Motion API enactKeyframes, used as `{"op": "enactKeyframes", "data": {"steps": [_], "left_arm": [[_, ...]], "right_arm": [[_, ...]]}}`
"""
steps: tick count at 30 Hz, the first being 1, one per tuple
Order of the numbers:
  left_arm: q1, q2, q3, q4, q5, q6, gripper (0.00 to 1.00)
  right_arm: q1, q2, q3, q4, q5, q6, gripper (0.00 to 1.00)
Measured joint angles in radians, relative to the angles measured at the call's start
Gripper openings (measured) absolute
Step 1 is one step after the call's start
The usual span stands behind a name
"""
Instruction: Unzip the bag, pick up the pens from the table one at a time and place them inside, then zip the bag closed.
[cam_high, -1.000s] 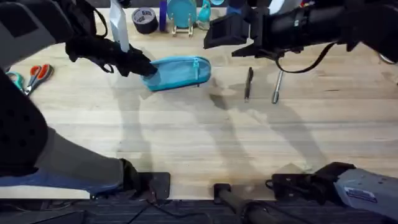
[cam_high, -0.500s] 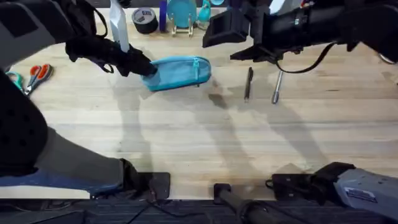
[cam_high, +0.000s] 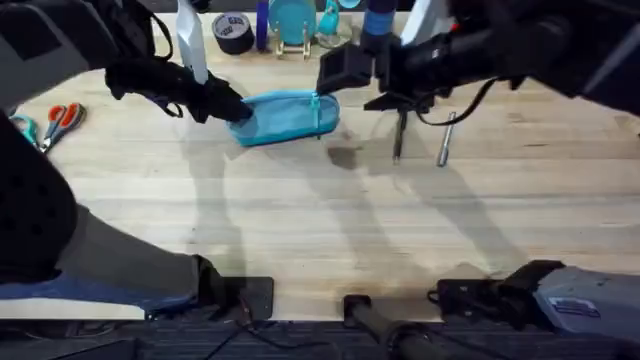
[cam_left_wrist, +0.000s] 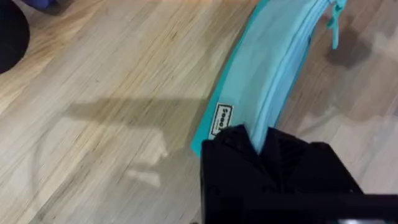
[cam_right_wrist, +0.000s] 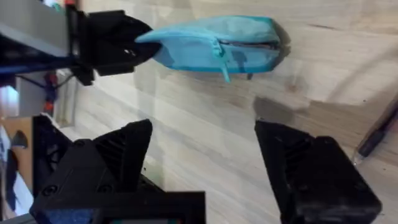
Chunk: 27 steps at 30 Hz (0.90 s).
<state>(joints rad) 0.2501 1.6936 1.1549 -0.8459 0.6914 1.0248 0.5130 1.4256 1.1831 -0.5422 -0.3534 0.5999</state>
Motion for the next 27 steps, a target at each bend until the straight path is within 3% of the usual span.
{"op": "enactKeyframes", "data": {"steps": [12, 27], "left_arm": [[0.000, 0.000, 0.000, 0.000, 0.000, 0.000, 0.042], [0.000, 0.000, 0.000, 0.000, 0.000, 0.000, 0.042]], "right_arm": [[0.074, 0.143, 0.000, 0.144, 0.028, 0.018, 0.998], [0.094, 0.277, 0.000, 0.278, 0.086, 0.062, 0.997]]}}
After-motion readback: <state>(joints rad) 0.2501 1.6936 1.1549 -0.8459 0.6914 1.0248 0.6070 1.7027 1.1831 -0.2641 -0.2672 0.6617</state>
